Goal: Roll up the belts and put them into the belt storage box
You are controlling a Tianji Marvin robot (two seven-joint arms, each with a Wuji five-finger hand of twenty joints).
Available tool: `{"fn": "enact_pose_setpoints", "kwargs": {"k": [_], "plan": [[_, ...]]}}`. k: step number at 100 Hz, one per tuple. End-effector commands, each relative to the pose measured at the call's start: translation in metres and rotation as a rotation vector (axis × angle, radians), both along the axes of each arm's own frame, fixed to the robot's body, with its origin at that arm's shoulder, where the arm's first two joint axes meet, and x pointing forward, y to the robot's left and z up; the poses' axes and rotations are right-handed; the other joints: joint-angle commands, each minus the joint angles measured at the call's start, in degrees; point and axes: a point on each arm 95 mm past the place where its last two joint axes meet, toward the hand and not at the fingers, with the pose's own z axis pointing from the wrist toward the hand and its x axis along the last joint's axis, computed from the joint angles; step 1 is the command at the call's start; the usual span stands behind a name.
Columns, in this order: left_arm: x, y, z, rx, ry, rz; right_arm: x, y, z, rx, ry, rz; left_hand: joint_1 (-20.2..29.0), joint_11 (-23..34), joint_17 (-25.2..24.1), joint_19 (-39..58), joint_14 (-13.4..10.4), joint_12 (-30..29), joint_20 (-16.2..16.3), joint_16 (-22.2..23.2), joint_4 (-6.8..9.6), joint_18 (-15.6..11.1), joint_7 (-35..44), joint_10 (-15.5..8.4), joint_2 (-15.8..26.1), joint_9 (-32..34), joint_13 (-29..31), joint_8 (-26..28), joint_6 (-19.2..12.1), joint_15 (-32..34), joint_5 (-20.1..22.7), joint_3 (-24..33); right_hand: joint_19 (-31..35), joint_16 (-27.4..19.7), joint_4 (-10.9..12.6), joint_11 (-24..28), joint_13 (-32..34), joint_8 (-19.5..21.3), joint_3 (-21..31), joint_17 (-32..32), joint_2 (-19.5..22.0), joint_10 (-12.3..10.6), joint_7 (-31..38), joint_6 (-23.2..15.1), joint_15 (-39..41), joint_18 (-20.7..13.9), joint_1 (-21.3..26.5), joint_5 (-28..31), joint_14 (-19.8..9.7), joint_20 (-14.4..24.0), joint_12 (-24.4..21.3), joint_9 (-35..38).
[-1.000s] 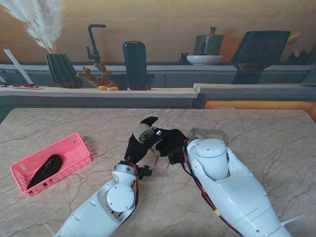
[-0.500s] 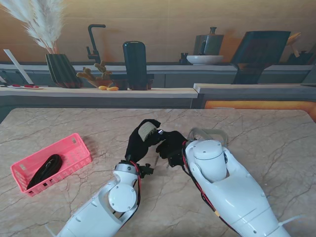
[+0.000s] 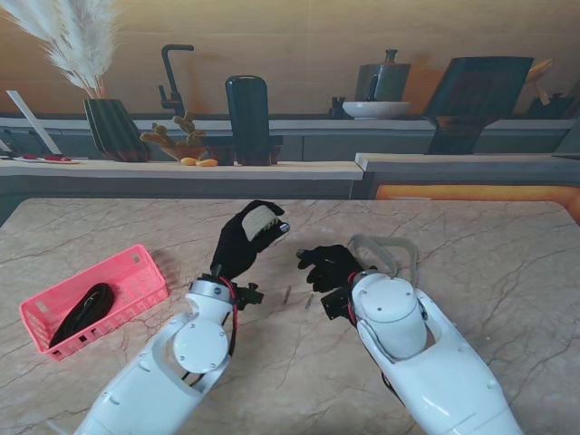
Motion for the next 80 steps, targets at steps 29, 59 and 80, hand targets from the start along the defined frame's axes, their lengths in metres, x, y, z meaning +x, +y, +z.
{"fn": "enact_pose_setpoints", "kwargs": {"k": [29,59,80], "plan": [[-0.002,0.029,0.015,-0.077,0.05,0.044,-0.02,-0.015,0.002,-0.018,-0.086,-0.026,13.49,-9.16,15.84,2.52,-6.65,4.44,-3.3,2.93,0.39,-1.62,-2.27,1.24,4.21,-4.99,13.56,5.16,-0.78,4.61,-0.6,20.9,-0.22,-0.49,1.05,-0.74,-0.82,0.84,0.59,-0.43,-1.57,1.03,-0.56,-2.26,-0.64,0.68,0.57,2.51,-0.21,-0.36,-0.4,0.25],[0.002,0.036,0.01,-0.091,0.086,0.073,-0.021,-0.018,0.003,-0.023,-0.095,-0.031,3.22,-0.16,23.44,20.38,-17.61,8.43,7.6,22.14,1.0,-6.32,0.41,0.19,-4.33,4.2,27.95,1.56,0.27,41.7,0.47,19.03,-0.46,-0.59,1.09,-0.64,-0.24,1.26,0.22,-0.61,-1.1,0.93,-0.3,-2.49,-0.71,0.74,0.63,2.93,-0.12,-0.45,-0.33,0.84],[0.008,0.049,0.009,0.002,0.095,0.039,-0.021,-0.018,0.002,-0.015,-0.083,-0.033,-14.85,23.43,24.61,31.2,-13.71,15.31,7.66,20.81,-1.46,-3.92,9.67,-2.28,-16.59,12.17,31.88,5.83,-0.85,48.45,8.05,29.93,-0.72,-0.44,1.11,-0.48,0.2,1.4,-0.7,-0.84,0.09,1.13,0.07,-2.67,-0.47,0.82,0.87,3.25,0.05,-0.52,-0.23,1.5]]}}
